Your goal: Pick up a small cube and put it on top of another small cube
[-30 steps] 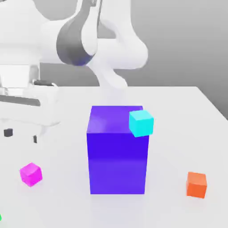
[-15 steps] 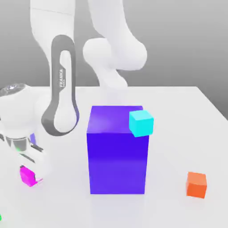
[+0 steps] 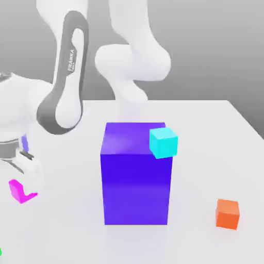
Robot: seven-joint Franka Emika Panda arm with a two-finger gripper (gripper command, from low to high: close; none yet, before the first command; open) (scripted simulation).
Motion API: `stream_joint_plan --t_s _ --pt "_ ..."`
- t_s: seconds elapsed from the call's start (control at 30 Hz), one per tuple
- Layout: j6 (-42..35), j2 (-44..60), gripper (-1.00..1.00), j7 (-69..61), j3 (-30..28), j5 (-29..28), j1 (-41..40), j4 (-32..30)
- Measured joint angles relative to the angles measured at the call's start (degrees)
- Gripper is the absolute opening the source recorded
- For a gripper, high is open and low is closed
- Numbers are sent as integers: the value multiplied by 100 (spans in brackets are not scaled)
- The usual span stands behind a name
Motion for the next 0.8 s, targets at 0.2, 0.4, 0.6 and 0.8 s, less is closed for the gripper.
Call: stream_joint_plan --t_s 0.2,0.4,0.6,0.8 --pt "-744 528 -100 921 -23 137 162 1235" --pt "-1107 1194 -100 1565 37 371 263 2246" --pt "-714 1693 100 1454 217 596 135 2335" --pt "-1029 1346 100 1584 87 412 233 2312"
